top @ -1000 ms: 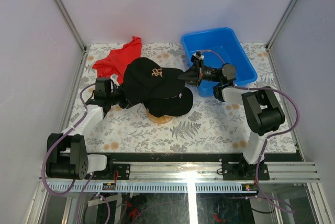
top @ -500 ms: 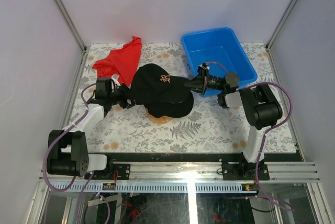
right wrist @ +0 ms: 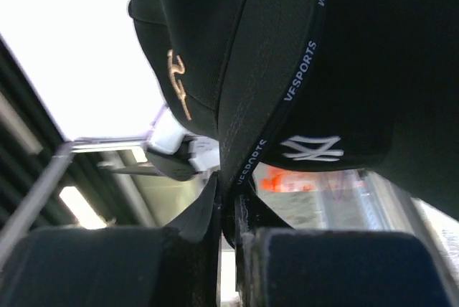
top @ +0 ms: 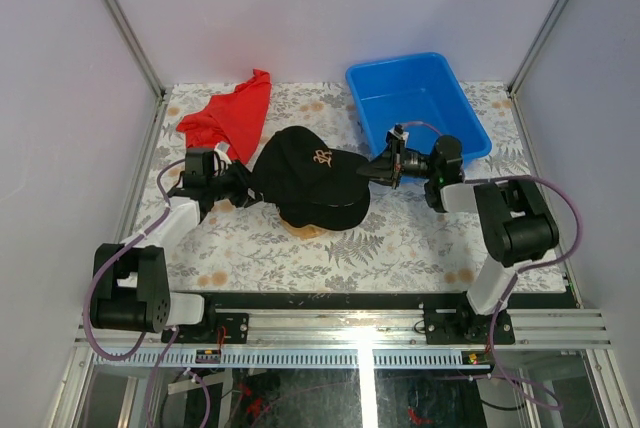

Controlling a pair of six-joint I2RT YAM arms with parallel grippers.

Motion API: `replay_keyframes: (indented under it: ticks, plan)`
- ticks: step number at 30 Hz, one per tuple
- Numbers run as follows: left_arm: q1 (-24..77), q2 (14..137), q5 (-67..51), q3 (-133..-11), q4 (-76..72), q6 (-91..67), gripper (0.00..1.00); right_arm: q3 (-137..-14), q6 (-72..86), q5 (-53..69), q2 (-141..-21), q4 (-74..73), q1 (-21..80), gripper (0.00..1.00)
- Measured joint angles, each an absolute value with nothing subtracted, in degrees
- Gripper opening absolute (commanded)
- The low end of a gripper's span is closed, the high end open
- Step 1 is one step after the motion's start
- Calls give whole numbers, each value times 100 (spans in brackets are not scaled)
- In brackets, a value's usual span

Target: Stack the hats

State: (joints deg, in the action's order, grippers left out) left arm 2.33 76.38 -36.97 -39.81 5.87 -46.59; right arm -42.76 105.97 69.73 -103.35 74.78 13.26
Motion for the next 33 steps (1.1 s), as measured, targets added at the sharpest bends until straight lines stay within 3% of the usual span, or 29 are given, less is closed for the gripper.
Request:
replay_keyframes:
  ticks: [2,4,7,12,17,33]
  plan:
    - [233,7638,-3721,-3983,585,-4659,21,-4307,9692,6980,-10016,6418,1295,0]
    - [233,7638,-3752,-3983,582,-4659,21,-4737,8003,7019,-9631,4233,1273,0]
    - [231,7640,-3774,-3997,587,-4659,21,-5494,6241,7072,-9478,2143,1262,0]
    - [231,7664,-3826,-4045,567,-4661,20,-5546,4781,7096,-9360,596,1219,0]
    - [233,7664,-3868,-4047,565,-4661,20,-5330,4169,7144,-9279,23,1179,0]
    - [233,7422,-4001,-3667,279,-4661,17,-5085,3852,7107,-9684,95,1111,0]
